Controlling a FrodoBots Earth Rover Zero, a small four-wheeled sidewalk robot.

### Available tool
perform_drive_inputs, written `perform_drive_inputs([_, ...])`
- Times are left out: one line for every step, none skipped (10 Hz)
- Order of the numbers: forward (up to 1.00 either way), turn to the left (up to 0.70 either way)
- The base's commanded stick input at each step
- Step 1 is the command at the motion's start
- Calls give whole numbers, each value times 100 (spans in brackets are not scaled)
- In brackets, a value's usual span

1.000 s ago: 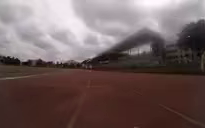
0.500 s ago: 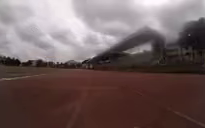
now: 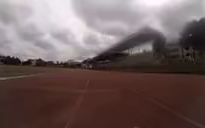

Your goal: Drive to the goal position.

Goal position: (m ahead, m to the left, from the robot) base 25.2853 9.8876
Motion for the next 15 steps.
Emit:
perform_drive_inputs([70, 0])
perform_drive_inputs([70, 0])
perform_drive_inputs([70, 0])
perform_drive_inputs([70, 0])
perform_drive_inputs([70, 0])
perform_drive_inputs([70, 0])
perform_drive_inputs([70, 0])
perform_drive_inputs([70, 0])
perform_drive_inputs([70, 0])
perform_drive_inputs([70, 0])
perform_drive_inputs([70, 0])
perform_drive_inputs([70, 0])
perform_drive_inputs([70, 0])
perform_drive_inputs([70, 0])
perform_drive_inputs([70, 0])
